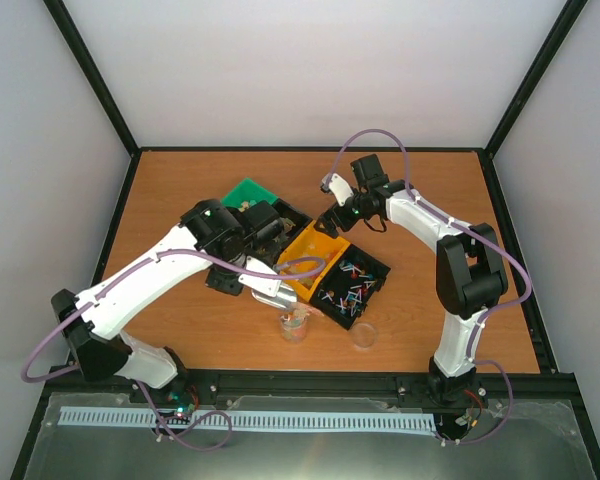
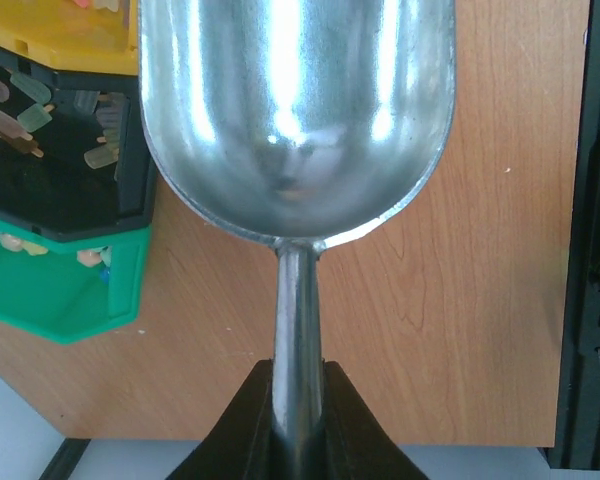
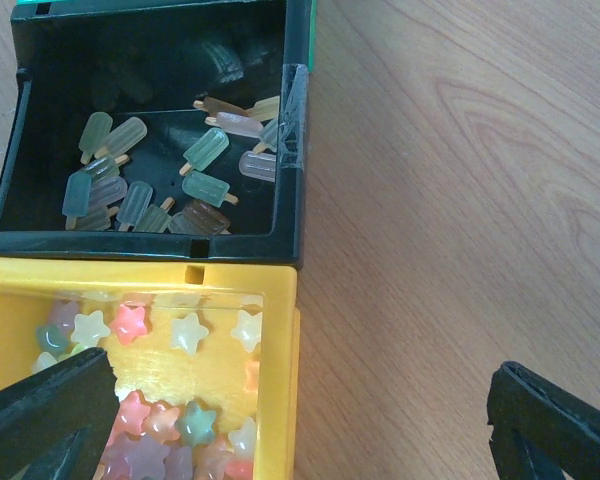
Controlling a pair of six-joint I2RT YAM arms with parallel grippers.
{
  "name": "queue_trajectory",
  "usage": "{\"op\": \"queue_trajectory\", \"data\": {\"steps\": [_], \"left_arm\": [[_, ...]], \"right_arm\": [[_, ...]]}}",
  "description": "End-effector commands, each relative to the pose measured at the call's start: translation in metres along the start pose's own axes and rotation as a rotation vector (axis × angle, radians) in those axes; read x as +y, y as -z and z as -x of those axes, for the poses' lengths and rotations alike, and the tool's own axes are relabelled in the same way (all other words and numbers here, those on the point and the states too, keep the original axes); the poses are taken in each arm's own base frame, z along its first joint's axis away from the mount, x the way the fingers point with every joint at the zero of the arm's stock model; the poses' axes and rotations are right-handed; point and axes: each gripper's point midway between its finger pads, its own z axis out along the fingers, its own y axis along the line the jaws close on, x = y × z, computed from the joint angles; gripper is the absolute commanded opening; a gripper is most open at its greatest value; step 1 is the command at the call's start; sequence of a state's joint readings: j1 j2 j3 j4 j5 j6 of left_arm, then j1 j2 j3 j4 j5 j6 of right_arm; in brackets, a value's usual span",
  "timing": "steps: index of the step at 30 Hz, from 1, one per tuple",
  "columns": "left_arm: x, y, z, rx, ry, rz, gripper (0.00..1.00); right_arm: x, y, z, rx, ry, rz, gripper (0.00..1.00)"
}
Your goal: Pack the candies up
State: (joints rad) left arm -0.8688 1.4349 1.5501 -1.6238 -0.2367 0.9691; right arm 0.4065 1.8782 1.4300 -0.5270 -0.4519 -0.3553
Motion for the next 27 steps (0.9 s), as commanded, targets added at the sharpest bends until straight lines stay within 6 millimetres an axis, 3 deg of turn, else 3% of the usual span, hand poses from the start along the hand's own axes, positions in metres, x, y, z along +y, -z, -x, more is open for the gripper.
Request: {"op": "queue_trajectory", "data": {"steps": [1,12,17,20,23,27], "left_arm": [[-0.001,0.007,-0.010,0.039,-0.025,0.043,0.01],[-0.001,0.011,-0.015,0.046,-0.041,0.072,0.01],[-0.002,0.015,-0.011,-0.009,0.076,0.051,0.01],[0.008,0.009,-0.016,-0.041,0.246,-0.005,0.01],[0.032,0.007,-0.016,-0.082,0.425,0.016,0.01],[0.055,0.005,-0.005,-0.153,0.495,0.104,0.01]], "right_arm": [[-0.001,0.015,0.013,-0.041,0.019,-0.024,1.00],[-0.001,0.016,0.013,-0.044,0.017,-0.023,1.00],[-0.001,0.018,0.011,-0.045,0.014,-0.023,1.00],[0.002,0.023,0.016,-0.067,0.006,0.009,0.98],[0.024,0.035,0.030,-0.128,-0.007,0.141,0.93],[0.074,0.067,0.058,-0.247,0.014,0.430,0.82]]}}
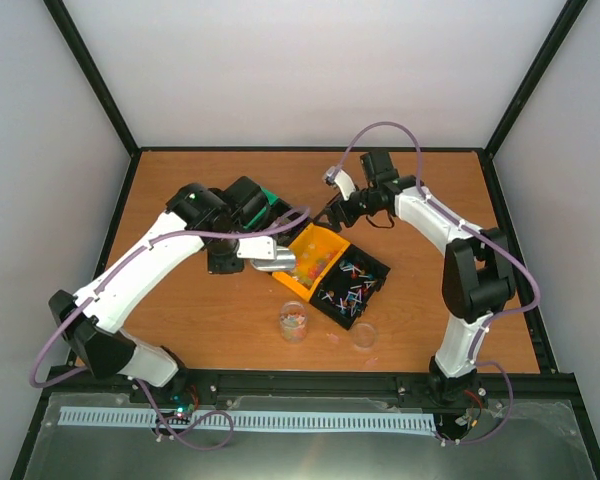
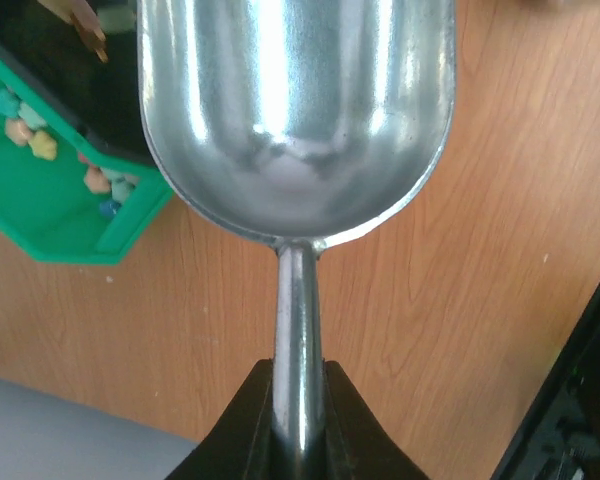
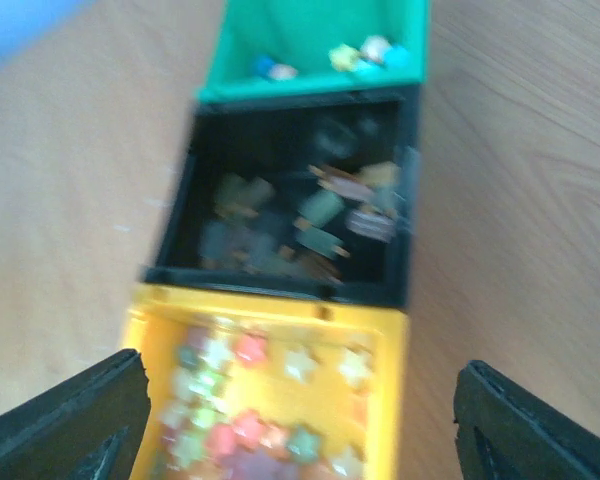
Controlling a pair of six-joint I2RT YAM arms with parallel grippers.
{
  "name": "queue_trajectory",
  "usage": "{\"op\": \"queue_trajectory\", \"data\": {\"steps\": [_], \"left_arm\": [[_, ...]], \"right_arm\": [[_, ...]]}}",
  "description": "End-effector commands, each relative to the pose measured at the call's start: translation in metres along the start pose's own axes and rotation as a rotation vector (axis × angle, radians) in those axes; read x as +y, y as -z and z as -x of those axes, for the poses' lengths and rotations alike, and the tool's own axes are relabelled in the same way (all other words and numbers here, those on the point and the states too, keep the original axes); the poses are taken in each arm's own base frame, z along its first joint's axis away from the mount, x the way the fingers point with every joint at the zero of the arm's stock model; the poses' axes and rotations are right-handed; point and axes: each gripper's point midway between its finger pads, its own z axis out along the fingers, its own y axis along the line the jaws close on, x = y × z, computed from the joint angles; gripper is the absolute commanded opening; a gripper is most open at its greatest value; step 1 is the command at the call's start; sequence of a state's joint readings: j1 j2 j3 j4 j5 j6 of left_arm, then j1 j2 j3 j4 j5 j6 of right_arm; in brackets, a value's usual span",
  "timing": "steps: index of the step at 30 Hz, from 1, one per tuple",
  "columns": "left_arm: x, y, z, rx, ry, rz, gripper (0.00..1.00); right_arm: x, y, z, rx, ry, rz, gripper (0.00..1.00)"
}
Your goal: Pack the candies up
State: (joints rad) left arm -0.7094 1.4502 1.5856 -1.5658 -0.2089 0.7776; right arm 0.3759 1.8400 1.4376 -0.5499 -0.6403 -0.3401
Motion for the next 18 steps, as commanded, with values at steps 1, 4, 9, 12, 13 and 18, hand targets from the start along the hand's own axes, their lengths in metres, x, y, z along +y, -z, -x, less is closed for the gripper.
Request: {"op": "queue_trajectory", "data": {"steps": [1,4,9,12,13,18], "left_arm": [[0.016,0.008,0.029,-0.155,0.129,0.059,0.01],[0.013,0.012,0.044,-0.259,0.110,0.047,0.01],[0.008,0.006,0.055,-0.280,0.109,-0.012,0.01],[0.006,0.006,0.058,-0.303,0.094,-0.017,0.01],[0.005,0.006,0.059,-0.308,0.087,-0.019,0.01],[0.002,0.011,0.067,-0.364,0.076,-0.032,0.01]], "right_arm": [[0.073,0.039,0.049,-0.182,0.050,0.344,0.79],[0.097,0.049,0.059,-0.231,0.108,0.441,0.66],[0.126,0.053,0.059,-0.225,0.181,0.546,0.55],[0.140,0.058,0.051,-0.221,0.226,0.585,0.54],[0.144,0.059,0.049,-0.221,0.246,0.589,0.54],[0.157,0.047,0.041,-0.186,0.364,0.550,0.51]]}}
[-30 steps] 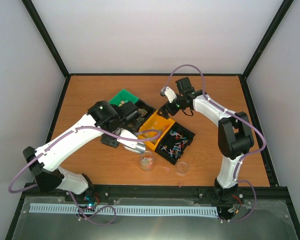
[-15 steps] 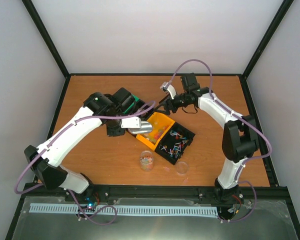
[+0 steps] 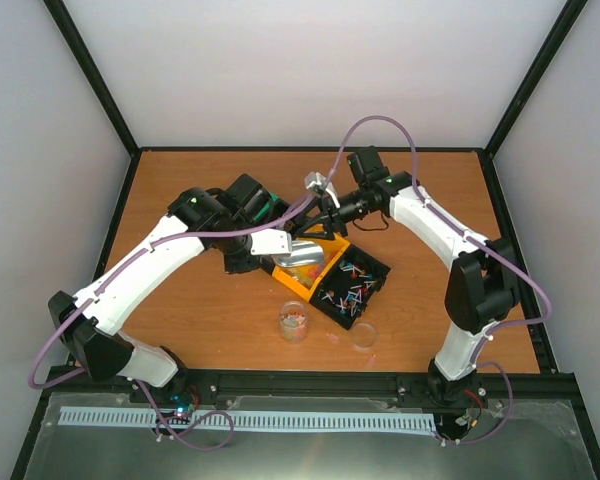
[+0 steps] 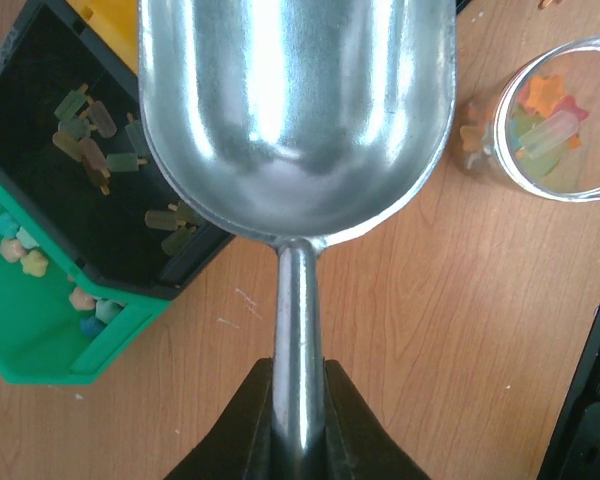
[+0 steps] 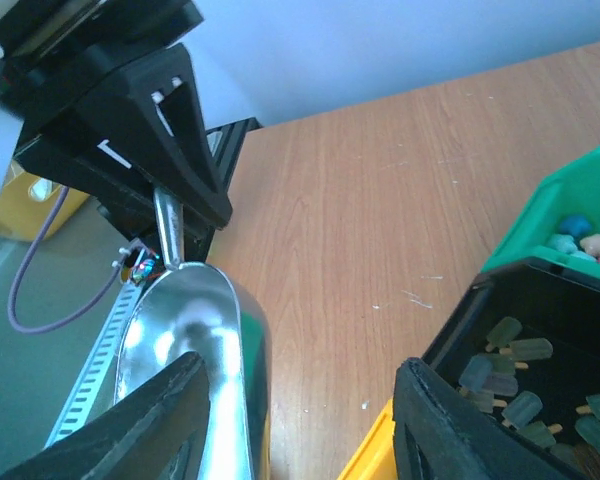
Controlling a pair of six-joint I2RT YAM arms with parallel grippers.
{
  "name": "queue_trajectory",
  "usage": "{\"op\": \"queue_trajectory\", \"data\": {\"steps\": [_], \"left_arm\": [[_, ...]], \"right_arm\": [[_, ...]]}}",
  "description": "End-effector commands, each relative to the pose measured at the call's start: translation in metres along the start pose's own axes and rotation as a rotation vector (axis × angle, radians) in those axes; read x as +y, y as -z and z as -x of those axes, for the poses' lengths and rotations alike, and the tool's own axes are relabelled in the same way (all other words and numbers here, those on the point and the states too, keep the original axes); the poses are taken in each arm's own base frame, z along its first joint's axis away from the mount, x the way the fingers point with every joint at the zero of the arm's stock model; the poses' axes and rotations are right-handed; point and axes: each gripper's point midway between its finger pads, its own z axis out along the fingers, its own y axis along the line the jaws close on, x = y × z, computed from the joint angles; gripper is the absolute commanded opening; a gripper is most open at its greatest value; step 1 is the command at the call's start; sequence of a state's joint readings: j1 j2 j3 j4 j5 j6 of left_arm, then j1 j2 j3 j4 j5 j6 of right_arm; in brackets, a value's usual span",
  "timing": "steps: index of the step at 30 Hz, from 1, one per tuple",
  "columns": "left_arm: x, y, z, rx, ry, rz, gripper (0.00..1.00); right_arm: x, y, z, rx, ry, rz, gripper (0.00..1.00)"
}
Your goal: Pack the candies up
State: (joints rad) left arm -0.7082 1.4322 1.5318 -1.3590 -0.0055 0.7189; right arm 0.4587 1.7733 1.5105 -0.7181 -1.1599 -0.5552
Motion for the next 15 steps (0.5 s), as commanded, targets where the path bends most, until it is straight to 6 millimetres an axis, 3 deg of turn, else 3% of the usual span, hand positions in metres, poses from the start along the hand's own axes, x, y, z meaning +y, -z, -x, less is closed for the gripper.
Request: {"op": "queue_trajectory", "data": {"steps": [1,5,11,15], "left_arm": [[-0.004,0.009,0.019,-0.116,-0.006,-0.015,0.01],[-0.008,0.006,0.021,-0.128,0.000,-0.037,0.01],[-0.006,0.007,0.023,-0.149,0.013,-0.028,0.01],[-0.006,0.005,0.020,-0.146,0.019,-0.029,0.01]], "right_arm": [[0.022,-0.011,0.002,0.037,0.143,0.021,0.48],[0.027,-0.017,-0.002,0.067,0.186,0.024,0.39],[0.022,-0.019,-0.013,0.121,0.213,-0.019,0.15],[0.024,-0.017,-0.014,0.138,0.230,-0.023,0.23]]}}
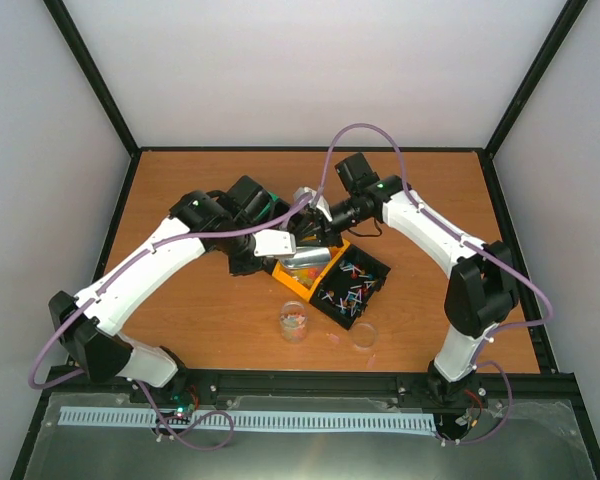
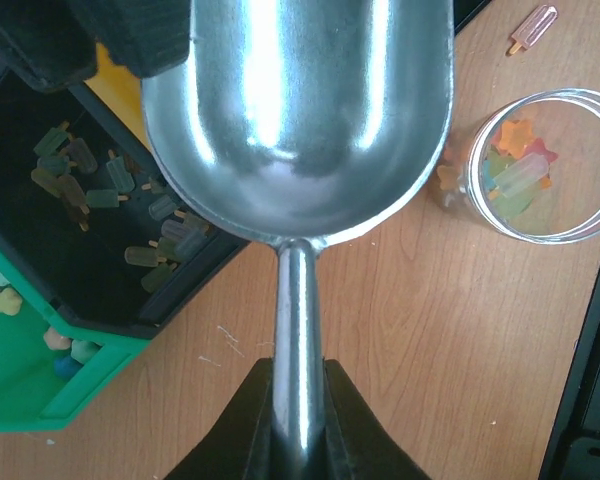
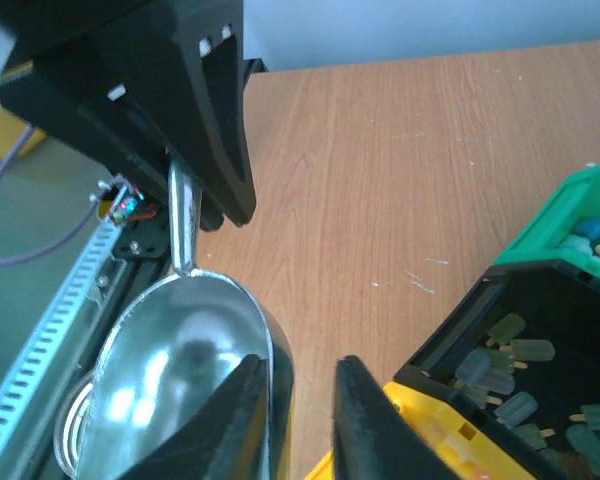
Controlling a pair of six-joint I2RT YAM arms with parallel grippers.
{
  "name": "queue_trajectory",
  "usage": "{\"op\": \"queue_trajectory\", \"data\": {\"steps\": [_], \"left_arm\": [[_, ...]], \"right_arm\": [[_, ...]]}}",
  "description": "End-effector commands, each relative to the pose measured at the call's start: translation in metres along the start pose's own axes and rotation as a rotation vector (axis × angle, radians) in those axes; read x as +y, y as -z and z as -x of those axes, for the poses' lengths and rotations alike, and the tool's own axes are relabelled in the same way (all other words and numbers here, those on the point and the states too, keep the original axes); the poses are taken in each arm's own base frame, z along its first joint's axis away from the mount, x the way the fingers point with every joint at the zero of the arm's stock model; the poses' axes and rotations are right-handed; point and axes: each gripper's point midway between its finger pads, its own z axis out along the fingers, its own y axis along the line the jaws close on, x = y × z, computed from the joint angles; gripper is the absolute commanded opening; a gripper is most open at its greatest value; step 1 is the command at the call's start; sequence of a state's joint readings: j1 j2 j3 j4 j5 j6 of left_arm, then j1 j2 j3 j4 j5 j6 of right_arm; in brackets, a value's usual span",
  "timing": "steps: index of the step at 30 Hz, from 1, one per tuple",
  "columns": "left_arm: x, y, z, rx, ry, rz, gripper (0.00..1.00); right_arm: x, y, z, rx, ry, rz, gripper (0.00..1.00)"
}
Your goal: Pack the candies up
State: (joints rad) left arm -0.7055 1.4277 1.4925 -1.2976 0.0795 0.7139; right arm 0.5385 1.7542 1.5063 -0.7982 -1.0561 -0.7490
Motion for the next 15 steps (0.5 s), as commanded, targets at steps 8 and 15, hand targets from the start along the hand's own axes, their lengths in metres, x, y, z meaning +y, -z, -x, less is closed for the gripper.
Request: {"op": "queue_trajectory", "data": {"steps": [8,15], "left_arm": [[0.006,0.013,0.006,-0.071,0.035,0.050,0.01],[0.002,0.026,0.012,-0.192,0.076,0.073,0.15]], "right_arm": [[0.009,0.001,-0.012,0.088,0.079,-0.040,0.13],[0.007,0.004,-0.004,0.066,0.080,-0.069,0.03]]}}
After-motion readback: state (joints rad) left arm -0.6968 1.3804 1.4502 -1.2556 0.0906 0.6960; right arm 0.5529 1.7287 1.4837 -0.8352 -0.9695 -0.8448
